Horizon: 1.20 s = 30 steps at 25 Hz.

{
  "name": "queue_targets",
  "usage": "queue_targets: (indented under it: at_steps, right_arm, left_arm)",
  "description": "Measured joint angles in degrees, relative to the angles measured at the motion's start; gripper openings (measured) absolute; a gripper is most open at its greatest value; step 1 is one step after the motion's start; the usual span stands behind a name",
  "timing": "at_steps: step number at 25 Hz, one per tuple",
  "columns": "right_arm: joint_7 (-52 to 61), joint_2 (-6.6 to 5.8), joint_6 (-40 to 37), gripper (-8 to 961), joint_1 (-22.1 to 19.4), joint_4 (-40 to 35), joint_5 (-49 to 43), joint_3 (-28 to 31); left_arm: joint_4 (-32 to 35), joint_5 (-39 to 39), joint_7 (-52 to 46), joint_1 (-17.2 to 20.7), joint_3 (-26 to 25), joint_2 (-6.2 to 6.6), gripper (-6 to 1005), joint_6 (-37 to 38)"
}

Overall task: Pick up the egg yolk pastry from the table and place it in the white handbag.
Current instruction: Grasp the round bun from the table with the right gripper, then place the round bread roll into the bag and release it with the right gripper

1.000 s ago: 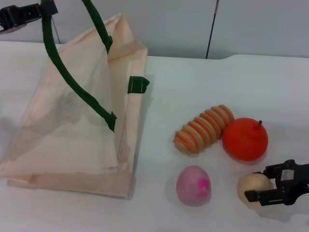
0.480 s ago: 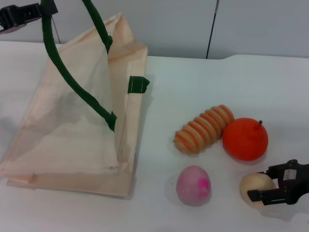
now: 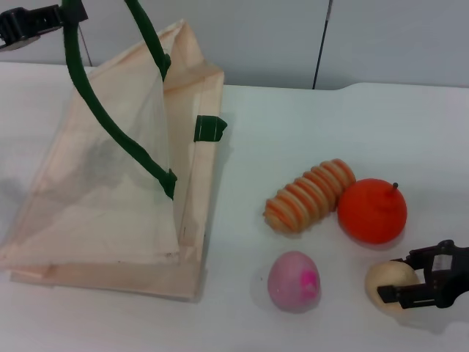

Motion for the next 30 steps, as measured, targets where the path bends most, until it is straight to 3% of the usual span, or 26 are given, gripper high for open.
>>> queue_targets:
  at_steps: [9,17,21,26,30]
  right_arm:
    - [-0.6,-0.10,2.3,606,0.7,2.2,2.1,0.0]
    - [-5.2,-0.24,11.6,603,4.1,11.7,6.3,-0.1]
    - [-6.7,-0.22,15.8,601,6.5,13.0,8.1,0.0]
    - [-6.9,0.01,16.5,599,10.7,10.2,9.2,0.1]
    - [-5.3,-0.19,14.8,597,12.2,-0.1,9.3,-0.4]
  left_arm:
    - [0.1,0.0,0.0,0.0,0.0,0.00,193,0.0]
    - [0.4,0.0,-0.5,-0.3,0.1,0.07,196,0.5]
    - [0.5,0.1,-1.0,-0.7,0.2,0.18,197,1.2]
    - [0.8,0.1,-1.5,-1.9,0.1,0.47,199,3.6]
    - [2.4,0.0,-1.8,-2.5,0.1,0.89,201,4.7]
